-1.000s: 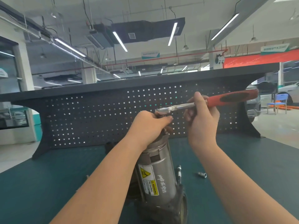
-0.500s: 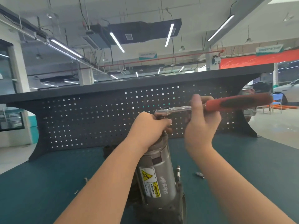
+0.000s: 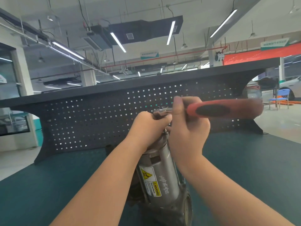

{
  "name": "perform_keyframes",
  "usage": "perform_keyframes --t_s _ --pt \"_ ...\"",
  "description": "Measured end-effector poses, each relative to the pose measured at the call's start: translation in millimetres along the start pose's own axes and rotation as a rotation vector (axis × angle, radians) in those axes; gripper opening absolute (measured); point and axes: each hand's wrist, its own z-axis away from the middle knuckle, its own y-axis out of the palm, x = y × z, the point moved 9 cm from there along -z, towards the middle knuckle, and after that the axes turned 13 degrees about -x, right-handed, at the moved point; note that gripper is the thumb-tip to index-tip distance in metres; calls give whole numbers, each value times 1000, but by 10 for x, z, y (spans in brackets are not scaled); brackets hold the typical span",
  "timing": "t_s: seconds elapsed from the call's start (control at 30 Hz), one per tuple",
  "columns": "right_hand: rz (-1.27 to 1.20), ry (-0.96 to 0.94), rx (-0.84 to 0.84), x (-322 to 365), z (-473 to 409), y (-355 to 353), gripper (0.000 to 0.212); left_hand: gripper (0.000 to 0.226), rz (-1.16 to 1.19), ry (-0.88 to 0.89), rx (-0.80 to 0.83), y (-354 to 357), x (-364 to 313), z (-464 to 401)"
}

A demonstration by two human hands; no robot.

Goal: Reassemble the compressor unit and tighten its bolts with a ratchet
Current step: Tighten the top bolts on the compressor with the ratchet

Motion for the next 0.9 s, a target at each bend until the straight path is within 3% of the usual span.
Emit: perform_keyframes --t_s 0.17,0.23,0.33,0.4,0.47,0.57,0.63,0.73,0.77,0.9 --pt "84 -95 75 25 18 44 15 34 9 -25 -1 27 22 -7" --pt "39 -14 -15 -83 -137 -67 18 27 47 -50 10 59 29 3" --pt "-92 438 -186 -602 -329 -272 24 25 14 -26 25 105 9 3" --pt "-184 816 -126 -958 -282 -196 28 28 9 -29 26 105 15 0" --pt "-325 1065 -55 -1119 -182 -76 27 27 6 -48 56 135 22 -16" --pt "-394 1050 -25 -1178 -196 -47 26 19 -47 -104 281 197 16 -30" --pt "-408 1004 -16 -1169 -221 -41 26 13 -179 -52 475 139 -25 -11" --pt "-417 1024 -18 -1176 -206 -38 28 48 -616 254 536 -197 -49 -135" --pt "-417 1032 -23 -1180 -200 -43 29 54 -680 280 569 -305 0 -137" --pt "-414 1033 -45 -1182 -220 -59 31 72 -692 156 801 -535 461 49"
